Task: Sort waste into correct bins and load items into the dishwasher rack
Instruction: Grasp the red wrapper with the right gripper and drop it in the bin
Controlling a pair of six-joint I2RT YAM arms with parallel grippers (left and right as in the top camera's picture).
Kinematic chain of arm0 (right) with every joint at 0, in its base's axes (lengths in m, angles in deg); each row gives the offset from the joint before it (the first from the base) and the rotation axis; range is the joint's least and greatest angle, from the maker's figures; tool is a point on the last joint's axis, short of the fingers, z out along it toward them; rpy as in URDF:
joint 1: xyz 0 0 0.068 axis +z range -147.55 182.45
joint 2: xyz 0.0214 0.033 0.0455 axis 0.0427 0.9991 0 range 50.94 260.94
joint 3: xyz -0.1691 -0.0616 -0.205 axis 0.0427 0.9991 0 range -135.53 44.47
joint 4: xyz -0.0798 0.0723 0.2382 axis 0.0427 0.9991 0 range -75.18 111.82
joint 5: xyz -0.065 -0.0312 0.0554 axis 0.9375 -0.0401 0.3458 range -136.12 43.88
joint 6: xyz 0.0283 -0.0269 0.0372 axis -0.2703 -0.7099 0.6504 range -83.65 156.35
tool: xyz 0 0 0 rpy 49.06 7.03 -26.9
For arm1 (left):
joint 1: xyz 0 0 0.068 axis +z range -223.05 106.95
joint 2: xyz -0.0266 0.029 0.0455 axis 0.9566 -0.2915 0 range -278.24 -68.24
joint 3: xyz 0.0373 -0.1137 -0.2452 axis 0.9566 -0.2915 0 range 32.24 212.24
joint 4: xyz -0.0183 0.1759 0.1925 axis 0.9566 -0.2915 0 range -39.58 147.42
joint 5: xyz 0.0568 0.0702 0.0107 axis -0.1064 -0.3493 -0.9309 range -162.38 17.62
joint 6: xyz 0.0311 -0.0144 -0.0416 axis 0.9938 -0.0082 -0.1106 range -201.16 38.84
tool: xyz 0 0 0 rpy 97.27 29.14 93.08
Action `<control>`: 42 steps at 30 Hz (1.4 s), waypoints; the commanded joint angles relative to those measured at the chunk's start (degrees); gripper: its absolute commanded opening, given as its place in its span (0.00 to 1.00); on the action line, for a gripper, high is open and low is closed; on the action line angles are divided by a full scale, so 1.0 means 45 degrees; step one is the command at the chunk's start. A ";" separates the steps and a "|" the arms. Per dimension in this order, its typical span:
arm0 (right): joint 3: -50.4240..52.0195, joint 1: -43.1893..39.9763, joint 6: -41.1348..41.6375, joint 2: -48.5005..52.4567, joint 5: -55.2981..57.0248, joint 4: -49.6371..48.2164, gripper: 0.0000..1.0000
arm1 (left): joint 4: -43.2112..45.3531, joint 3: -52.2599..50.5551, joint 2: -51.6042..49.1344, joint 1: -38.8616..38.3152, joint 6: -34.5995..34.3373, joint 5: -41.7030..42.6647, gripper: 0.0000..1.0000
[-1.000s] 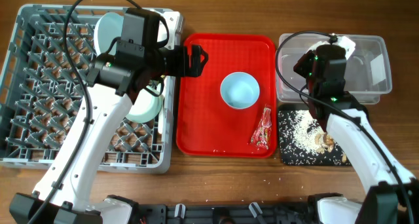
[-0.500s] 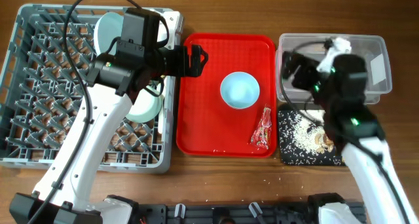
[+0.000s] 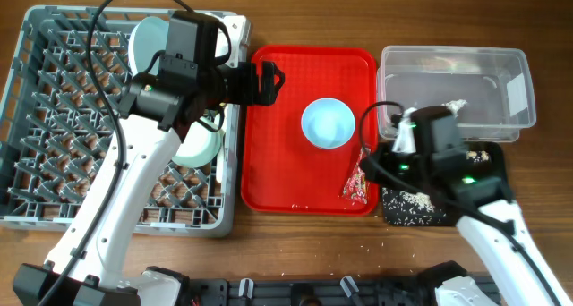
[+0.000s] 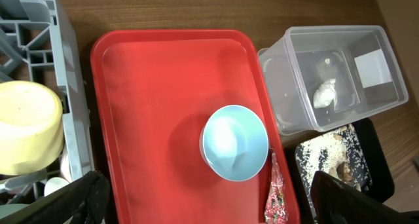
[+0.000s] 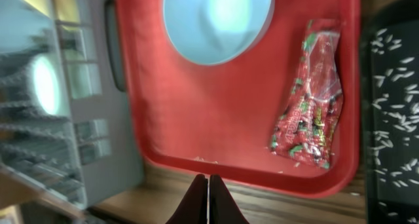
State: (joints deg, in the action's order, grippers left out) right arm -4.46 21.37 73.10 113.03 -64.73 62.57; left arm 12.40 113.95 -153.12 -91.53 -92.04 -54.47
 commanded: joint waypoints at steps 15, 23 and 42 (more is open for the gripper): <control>-0.0602 0.4580 0.2827 0.5542 0.6863 -0.1695 0.17 | 0.0029 0.0010 0.0005 -0.0010 -0.0112 0.0107 1.00; -0.0097 0.4367 0.3002 0.5717 0.9539 -0.1661 0.31 | 0.0034 0.0010 0.0005 -0.0010 -0.0112 0.0107 1.00; -0.0588 0.4269 0.3157 0.8009 0.9544 -0.1846 0.04 | 0.0034 0.0010 0.0005 -0.0010 -0.0112 0.0107 1.00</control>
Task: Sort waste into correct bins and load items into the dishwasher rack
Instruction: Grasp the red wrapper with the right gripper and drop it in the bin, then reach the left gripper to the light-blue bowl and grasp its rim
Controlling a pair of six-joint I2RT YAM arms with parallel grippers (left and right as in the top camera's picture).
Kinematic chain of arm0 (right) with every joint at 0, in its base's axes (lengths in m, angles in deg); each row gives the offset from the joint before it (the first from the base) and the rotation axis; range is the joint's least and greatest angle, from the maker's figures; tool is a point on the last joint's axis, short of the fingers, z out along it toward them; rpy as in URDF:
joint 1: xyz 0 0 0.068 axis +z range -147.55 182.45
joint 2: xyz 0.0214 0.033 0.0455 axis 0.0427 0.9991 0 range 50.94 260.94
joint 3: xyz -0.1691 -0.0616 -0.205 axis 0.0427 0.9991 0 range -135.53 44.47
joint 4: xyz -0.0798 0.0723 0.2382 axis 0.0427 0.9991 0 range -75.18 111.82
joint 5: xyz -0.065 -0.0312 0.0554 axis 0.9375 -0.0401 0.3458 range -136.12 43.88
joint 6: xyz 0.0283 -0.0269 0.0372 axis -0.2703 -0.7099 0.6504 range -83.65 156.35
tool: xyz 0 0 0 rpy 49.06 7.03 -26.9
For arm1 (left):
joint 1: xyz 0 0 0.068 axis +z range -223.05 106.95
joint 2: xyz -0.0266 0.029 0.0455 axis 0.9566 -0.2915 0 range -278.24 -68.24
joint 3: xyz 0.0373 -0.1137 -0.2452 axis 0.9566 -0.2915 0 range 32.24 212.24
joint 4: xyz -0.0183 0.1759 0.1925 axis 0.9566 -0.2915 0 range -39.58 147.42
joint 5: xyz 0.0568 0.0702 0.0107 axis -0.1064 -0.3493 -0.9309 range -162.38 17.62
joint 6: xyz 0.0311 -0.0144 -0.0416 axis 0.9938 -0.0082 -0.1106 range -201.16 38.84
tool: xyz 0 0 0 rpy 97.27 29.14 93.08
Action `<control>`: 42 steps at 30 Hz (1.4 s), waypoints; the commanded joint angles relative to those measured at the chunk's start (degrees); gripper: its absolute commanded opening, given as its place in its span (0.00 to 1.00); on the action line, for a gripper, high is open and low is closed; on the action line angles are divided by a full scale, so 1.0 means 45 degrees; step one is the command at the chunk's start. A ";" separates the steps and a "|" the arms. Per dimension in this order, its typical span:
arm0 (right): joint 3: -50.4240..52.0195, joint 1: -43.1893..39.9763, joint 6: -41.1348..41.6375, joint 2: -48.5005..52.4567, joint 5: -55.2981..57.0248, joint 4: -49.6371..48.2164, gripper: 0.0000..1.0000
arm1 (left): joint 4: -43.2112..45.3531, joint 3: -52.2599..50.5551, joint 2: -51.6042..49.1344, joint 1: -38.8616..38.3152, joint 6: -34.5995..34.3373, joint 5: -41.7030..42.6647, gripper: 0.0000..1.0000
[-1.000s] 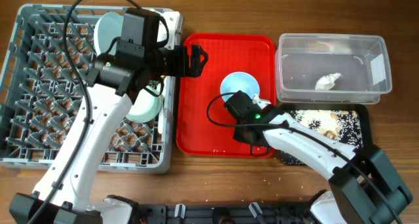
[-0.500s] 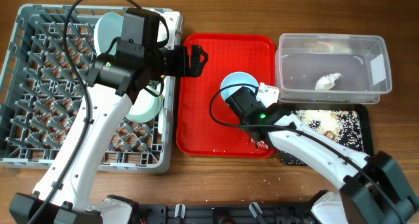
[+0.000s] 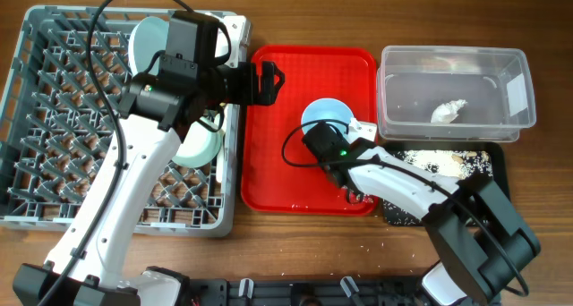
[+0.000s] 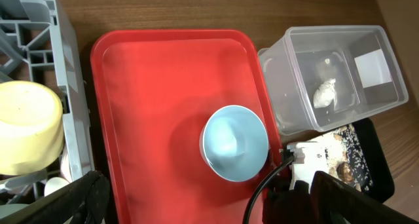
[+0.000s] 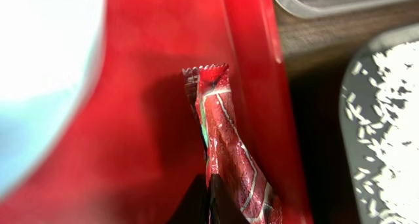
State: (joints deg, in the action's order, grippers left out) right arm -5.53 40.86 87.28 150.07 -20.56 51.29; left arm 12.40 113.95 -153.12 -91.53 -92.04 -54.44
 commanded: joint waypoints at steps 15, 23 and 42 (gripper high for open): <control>-0.2293 -0.5144 -0.1666 -0.2492 0.4488 -0.3322 0.12 | 0.0034 0.0010 0.0005 -0.0010 -0.0112 0.0102 1.00; -0.2297 -0.6504 -0.4279 -0.2526 0.2093 -0.4745 0.81 | 0.0034 0.0010 0.0005 -0.0010 -0.0112 0.0102 1.00; -0.2293 -0.6509 -0.7315 -0.2982 0.1836 -0.4668 1.00 | 0.0029 0.0010 0.0005 -0.0010 -0.0112 0.0102 1.00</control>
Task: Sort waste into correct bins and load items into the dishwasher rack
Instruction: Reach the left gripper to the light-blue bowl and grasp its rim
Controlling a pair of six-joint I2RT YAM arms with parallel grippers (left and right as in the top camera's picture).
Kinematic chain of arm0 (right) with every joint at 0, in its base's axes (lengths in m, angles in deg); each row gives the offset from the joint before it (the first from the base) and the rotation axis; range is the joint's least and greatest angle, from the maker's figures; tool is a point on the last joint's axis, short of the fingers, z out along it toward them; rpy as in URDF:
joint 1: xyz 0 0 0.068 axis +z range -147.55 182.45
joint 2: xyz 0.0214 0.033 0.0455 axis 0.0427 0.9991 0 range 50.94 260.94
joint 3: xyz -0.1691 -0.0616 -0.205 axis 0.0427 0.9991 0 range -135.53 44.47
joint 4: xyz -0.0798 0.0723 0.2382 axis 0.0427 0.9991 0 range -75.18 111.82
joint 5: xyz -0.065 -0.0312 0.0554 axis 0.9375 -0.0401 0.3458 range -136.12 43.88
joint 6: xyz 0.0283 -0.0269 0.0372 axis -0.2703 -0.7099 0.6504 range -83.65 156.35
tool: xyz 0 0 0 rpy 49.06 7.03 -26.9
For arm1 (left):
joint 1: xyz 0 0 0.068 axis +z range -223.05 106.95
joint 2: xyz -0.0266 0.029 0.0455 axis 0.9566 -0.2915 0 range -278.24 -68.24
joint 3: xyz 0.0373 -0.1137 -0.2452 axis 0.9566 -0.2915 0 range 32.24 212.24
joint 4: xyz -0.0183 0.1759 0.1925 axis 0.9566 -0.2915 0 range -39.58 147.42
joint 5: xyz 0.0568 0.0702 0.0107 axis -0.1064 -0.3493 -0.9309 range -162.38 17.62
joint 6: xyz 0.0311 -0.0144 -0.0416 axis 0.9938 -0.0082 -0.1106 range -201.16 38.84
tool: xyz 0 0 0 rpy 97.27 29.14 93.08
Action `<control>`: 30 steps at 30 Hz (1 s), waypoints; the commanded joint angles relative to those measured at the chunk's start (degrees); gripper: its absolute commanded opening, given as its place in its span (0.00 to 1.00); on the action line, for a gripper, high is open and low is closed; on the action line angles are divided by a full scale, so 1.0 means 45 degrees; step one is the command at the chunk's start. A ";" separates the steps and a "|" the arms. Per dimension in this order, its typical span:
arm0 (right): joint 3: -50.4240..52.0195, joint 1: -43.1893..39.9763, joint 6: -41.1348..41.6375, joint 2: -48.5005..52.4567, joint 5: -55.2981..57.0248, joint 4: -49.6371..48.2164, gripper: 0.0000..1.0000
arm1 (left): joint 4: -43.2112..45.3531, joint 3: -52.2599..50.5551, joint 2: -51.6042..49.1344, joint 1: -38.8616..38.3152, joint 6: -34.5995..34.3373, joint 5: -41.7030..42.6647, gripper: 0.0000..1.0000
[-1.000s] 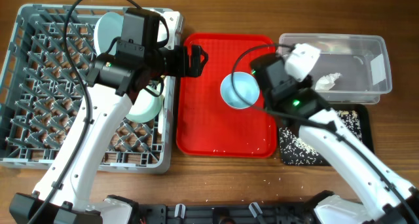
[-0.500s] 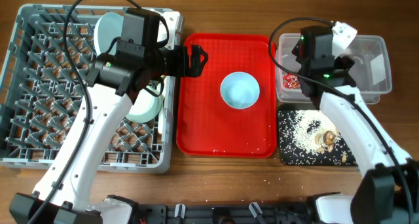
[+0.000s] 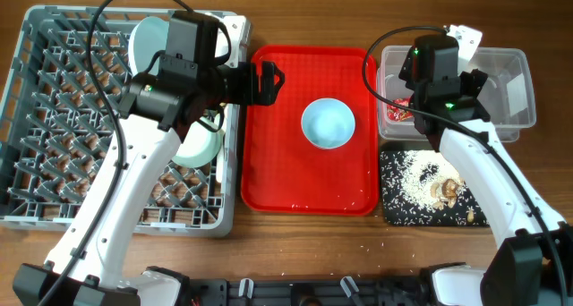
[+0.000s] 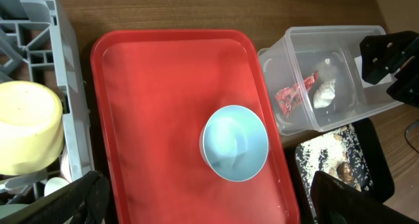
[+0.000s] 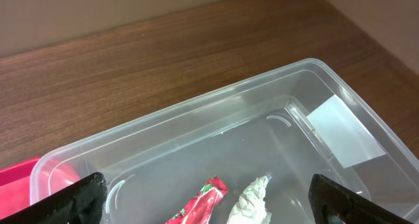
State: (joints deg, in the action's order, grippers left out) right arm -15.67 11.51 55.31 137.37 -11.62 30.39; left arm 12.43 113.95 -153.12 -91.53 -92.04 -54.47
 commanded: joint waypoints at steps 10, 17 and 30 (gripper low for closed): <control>-0.0039 0.0015 -0.0204 -0.0160 -0.0369 -0.0024 1.00 | -0.0607 -0.0024 -0.0806 -0.1928 -0.0753 0.3002 0.82; -0.0039 0.0015 -0.0209 -0.0160 -0.0369 -0.0024 1.00 | -0.0078 -0.0024 -0.3453 -0.4328 -0.0850 -0.0151 0.11; -0.0039 0.0015 -0.0209 -0.0160 -0.0369 -0.0024 1.00 | 0.3211 -0.0024 -0.6144 -0.5785 -0.1977 -0.1676 0.26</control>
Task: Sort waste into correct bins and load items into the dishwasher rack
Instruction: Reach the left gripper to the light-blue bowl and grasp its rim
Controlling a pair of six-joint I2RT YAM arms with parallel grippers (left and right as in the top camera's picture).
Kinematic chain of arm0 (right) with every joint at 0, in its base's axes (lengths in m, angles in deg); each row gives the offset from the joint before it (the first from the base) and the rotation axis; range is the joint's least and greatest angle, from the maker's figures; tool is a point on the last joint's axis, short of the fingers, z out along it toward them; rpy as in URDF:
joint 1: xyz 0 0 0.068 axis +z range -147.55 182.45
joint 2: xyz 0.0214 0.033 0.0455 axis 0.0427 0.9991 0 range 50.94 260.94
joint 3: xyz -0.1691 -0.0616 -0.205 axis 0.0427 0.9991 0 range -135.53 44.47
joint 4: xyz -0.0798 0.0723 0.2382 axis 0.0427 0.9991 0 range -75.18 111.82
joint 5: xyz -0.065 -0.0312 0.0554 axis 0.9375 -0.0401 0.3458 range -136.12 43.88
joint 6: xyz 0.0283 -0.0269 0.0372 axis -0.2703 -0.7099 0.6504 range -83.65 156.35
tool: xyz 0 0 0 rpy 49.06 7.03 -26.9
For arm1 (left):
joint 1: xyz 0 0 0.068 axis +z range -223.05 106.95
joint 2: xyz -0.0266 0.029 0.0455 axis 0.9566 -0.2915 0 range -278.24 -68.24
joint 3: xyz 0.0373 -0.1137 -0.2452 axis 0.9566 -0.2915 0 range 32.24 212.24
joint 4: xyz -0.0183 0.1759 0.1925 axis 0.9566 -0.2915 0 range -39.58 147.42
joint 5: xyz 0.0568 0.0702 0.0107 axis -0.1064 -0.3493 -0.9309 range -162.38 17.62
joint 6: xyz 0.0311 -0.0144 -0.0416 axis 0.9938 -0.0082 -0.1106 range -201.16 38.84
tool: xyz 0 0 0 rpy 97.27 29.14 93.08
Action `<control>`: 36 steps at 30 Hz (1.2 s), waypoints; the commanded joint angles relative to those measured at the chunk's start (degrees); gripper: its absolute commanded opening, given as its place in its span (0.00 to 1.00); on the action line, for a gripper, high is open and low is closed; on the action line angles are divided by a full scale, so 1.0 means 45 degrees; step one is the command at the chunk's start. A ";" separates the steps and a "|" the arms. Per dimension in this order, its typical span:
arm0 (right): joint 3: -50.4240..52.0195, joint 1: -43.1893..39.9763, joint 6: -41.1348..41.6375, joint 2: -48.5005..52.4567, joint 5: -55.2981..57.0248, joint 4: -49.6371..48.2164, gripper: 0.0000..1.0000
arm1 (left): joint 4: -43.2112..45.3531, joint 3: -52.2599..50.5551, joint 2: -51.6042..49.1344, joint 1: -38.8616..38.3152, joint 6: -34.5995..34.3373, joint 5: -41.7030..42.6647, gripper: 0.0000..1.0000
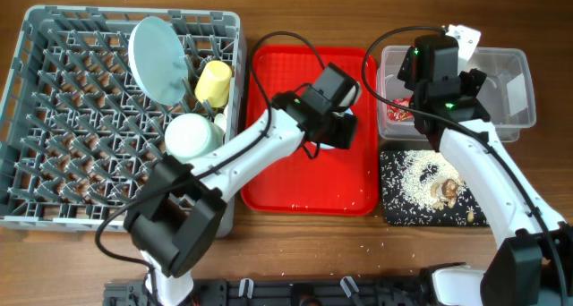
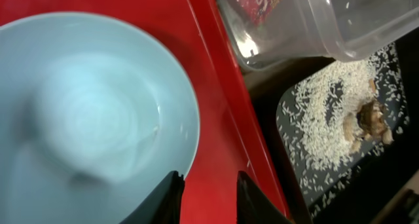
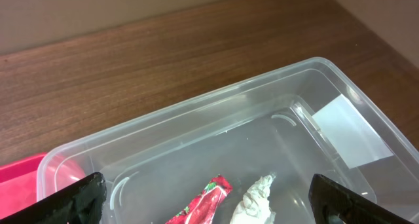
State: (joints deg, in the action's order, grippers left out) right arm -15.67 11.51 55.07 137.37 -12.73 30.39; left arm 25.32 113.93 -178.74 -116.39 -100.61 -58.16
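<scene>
A light blue bowl (image 2: 85,119) sits on the red tray (image 1: 286,181); in the overhead view my left arm covers most of it. My left gripper (image 2: 209,194) is open and low at the bowl's right rim, with one finger over the rim and the other over bare tray. A red snack wrapper (image 3: 200,204) and a white crumpled tissue (image 3: 252,198) lie in the clear plastic bin (image 1: 501,64). Above that bin my right gripper (image 3: 206,199) hangs wide open and holds nothing.
The grey dishwasher rack (image 1: 54,118) at left holds a pale plate (image 1: 157,46), a yellow cup (image 1: 213,80) and a white bowl (image 1: 191,136). A black tray (image 1: 434,190) with rice and scraps lies right of the red tray, below the clear bin.
My left arm has moved from over the rack's right edge to the red tray, and its gripper is now down at the blue bowl's right rim. The right arm has not moved.
The wrapper first lay at the red tray's right edge, with my right gripper shut above it. Then that gripper was down at the wrapper. Later the wrapper lay in the clear bin under the open right gripper. Now the left gripper is at the bowl.
</scene>
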 commanded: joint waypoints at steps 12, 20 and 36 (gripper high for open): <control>-0.0039 0.0015 -0.0151 -0.0160 -0.0121 -0.0024 1.00 | 0.1739 -0.0019 -0.1258 -0.0510 -0.0073 -0.3483 0.15; -0.0039 0.0015 -0.0155 -0.0160 -0.0121 -0.0024 1.00 | -0.0913 -0.0019 -0.1477 -0.0427 -0.0170 -0.4658 0.04; -0.0039 0.0015 -0.0155 -0.0160 -0.0121 -0.0024 1.00 | -0.7193 0.1404 -0.0525 0.0029 -0.0578 -0.5445 0.04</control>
State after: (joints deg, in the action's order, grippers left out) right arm -15.67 11.51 55.07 137.37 -12.73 30.41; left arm -7.25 116.14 -184.79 -117.44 -101.26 -81.22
